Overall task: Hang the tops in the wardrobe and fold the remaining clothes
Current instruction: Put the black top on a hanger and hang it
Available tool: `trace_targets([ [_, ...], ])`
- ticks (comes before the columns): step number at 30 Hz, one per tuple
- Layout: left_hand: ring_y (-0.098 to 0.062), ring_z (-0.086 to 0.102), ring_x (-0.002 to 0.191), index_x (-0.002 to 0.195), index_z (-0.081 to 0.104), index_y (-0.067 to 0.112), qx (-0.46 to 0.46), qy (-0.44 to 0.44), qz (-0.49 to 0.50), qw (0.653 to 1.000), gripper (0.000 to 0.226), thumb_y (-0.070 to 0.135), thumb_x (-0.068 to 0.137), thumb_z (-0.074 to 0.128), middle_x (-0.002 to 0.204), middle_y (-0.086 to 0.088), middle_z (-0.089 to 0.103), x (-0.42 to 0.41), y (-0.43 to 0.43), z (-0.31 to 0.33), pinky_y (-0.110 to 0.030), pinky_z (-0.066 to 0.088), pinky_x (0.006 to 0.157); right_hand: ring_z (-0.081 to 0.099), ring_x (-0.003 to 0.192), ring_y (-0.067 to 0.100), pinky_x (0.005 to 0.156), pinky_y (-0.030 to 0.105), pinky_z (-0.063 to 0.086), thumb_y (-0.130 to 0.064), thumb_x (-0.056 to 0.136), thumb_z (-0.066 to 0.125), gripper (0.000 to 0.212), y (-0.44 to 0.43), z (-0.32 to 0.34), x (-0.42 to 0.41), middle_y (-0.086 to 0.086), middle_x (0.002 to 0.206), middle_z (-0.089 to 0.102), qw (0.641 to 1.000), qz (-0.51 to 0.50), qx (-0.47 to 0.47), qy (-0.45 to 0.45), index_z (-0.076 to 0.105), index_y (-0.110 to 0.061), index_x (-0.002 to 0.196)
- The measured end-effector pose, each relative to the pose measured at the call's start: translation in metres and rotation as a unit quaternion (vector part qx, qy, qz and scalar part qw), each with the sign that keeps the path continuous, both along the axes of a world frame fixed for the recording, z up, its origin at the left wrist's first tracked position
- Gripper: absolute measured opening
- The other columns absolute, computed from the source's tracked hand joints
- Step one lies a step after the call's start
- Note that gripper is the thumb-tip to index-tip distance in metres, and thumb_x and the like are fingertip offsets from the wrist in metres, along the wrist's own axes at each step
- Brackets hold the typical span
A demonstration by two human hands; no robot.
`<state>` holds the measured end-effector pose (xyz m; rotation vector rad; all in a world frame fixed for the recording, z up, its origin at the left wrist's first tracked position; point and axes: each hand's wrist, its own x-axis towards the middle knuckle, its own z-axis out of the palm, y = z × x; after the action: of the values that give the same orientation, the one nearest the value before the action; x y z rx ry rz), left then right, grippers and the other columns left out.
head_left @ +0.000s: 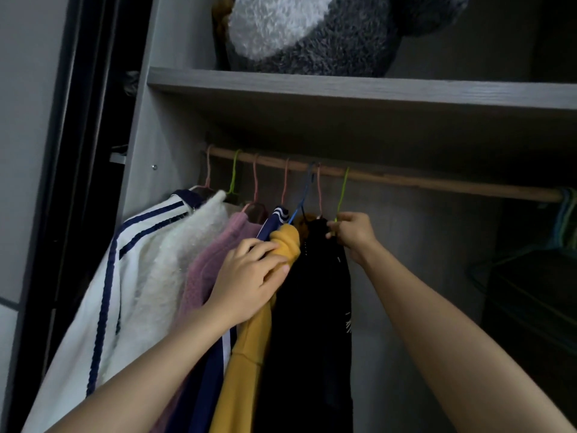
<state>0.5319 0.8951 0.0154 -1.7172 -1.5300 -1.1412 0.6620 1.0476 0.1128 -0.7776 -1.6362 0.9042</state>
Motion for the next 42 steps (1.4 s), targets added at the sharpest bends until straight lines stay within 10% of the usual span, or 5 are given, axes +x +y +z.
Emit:
trace_targets([
  [11, -0.013, 0.028, 0.130, 0.123, 0.058, 0.032, -0.033, -0.031, 0.082, 0.996, 0.081, 0.069, 0.075, 0.004, 0.137, 0.013, 0.045, 0.020, -0.004, 0.009, -0.033, 0.022, 0.096, 0.050, 0.072, 0.005, 0.055, 0.006, 0.040, -0.015, 0.096, 0.051, 0.040, 0.003, -0.012, 0.020, 0.008, 0.100, 0.059, 0.996, 0.003, 0.051, -0.069, 0.047, -0.003, 0.134],
  [14, -0.015, 0.025, 0.131, 0.122, 0.058, 0.034, -0.030, -0.015, 0.111, 0.993, 0.050, 0.061, 0.091, 0.030, 0.136, 0.012, 0.045, 0.035, -0.005, 0.011, -0.036, 0.021, 0.095, 0.055, 0.111, 0.020, 0.087, 0.021, 0.041, -0.019, 0.096, 0.050, 0.036, -0.002, -0.021, 0.044, 0.014, 0.127, 0.058, 0.977, -0.066, 0.139, -0.144, 0.054, -0.004, 0.129],
  [20, -0.029, 0.044, 0.124, 0.103, 0.071, 0.021, 0.035, 0.043, 0.019, 0.998, 0.041, 0.045, 0.083, 0.045, 0.120, -0.002, 0.061, 0.089, 0.000, 0.016, -0.044, 0.028, 0.091, 0.035, 0.123, 0.030, 0.091, 0.038, 0.037, -0.030, 0.095, 0.045, 0.033, -0.013, -0.033, 0.135, 0.010, 0.134, 0.045, 0.722, -0.356, 0.335, -0.489, 0.057, -0.017, 0.123],
  [29, -0.016, 0.025, 0.127, 0.108, 0.065, 0.029, -0.015, 0.014, -0.079, 0.997, 0.038, 0.052, 0.092, 0.039, 0.130, 0.007, 0.049, 0.177, 0.040, 0.007, -0.034, 0.012, 0.089, 0.031, 0.127, 0.033, 0.097, 0.044, 0.037, -0.018, 0.089, 0.056, 0.047, -0.058, -0.037, 0.275, 0.015, 0.135, 0.035, 0.590, -0.485, 0.176, -0.621, 0.039, -0.014, 0.132],
  [42, -0.014, 0.025, 0.126, 0.108, 0.065, 0.032, -0.123, -0.046, -0.172, 0.976, 0.036, 0.053, 0.092, 0.040, 0.129, 0.009, 0.049, 0.224, 0.061, -0.024, -0.036, 0.020, 0.092, 0.053, 0.111, 0.036, 0.075, 0.034, 0.038, -0.008, 0.093, 0.048, 0.033, -0.087, -0.031, 0.321, 0.017, 0.126, 0.050, 0.651, -0.553, -0.005, -0.520, 0.049, 0.001, 0.125],
])
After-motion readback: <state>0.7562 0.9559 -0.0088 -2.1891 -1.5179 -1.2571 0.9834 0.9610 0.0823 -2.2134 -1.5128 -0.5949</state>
